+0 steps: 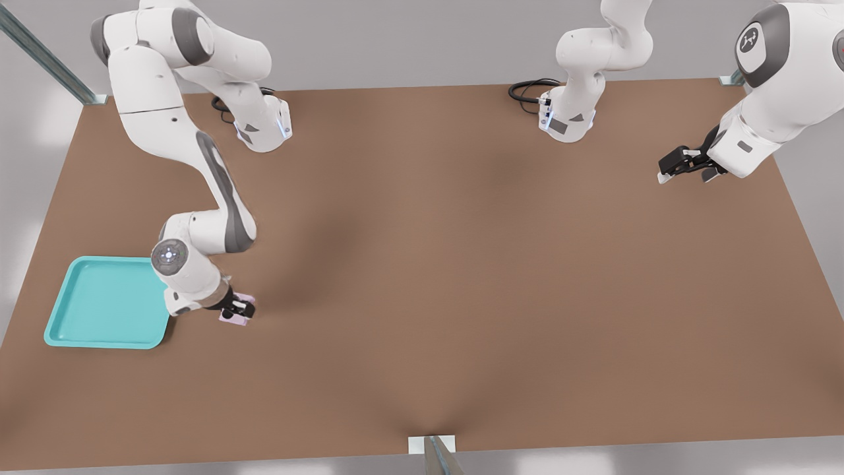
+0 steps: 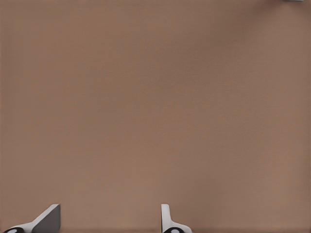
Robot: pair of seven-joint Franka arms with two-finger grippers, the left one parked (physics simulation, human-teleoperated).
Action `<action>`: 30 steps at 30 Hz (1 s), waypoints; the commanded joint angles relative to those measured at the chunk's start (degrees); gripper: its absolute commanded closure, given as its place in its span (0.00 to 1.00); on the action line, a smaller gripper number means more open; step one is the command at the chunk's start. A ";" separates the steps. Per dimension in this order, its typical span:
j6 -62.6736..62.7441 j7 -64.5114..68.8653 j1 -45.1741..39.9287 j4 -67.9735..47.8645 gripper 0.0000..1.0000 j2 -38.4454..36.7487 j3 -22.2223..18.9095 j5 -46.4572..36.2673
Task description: Keep left arm still and place phone on the tray with right arm
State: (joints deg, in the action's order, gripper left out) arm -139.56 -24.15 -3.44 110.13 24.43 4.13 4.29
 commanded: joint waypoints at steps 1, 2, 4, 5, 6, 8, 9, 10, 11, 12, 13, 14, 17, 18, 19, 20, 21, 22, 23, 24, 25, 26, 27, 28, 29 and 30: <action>3.68 28.80 -4.82 -0.35 0.24 0.17 0.00 0.37; 3.59 33.19 -7.81 -0.97 0.24 0.44 0.00 0.37; 3.59 41.72 -13.43 -2.90 0.24 2.02 -0.09 0.37; 3.68 46.38 -16.07 -4.92 0.24 3.34 -0.09 0.37; 3.77 50.32 -18.35 -6.41 0.24 4.13 -0.17 0.37; 4.03 58.23 -22.57 -11.68 0.24 7.28 -0.44 0.28; 4.03 60.44 -23.80 -13.01 0.24 8.79 -0.44 0.19; 4.03 61.85 -24.86 -13.01 0.23 9.05 -0.44 0.19; 4.21 62.82 -26.09 -12.31 0.23 9.66 -0.44 0.19; 4.56 62.91 -26.45 -12.22 0.21 9.93 -0.44 0.19; 8.60 62.64 -26.53 -12.31 0.21 9.76 -0.44 0.19; 9.04 62.64 -26.53 -12.22 0.20 9.75 -0.44 0.10; 11.06 62.03 -26.62 -11.78 0.00 10.11 -0.44 0.10; 11.07 62.03 -27.23 -11.69 0.00 10.11 -0.44 0.10; 11.07 62.03 -27.24 -11.69 0.00 10.11 -0.35 0.02; 11.07 62.20 -27.24 -12.30 0.00 9.58 0.00 -0.07; 11.07 62.29 -27.24 -14.32 0.00 9.05 1.40 -0.07; 11.07 62.12 -27.06 -16.43 0.00 7.30 3.25 -0.07; 11.15 60.98 -26.27 -19.51 0.00 5.71 6.76 0.01; 18.52 55.88 -26.01 -24.42 0.00 4.83 11.69 0.89; 27.84 51.14 -23.38 -29.96 0.00 4.74 15.47 3.44; 32.15 47.80 -23.02 -31.64 0.00 3.52 20.03 3.79; 34.17 42.26 -18.81 -28.30 0.00 -5.70 20.31 4.50; 39.80 33.82 -13.89 -28.48 0.00 -10.28 17.76 4.76; 45.67 28.92 -5.91 -28.92 0.00 -13.26 10.05 4.50; 51.40 26.52 -2.63 -28.65 0.00 -16.43 6.33 3.88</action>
State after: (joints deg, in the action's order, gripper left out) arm -108.42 16.76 -8.65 81.72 10.27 13.41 7.82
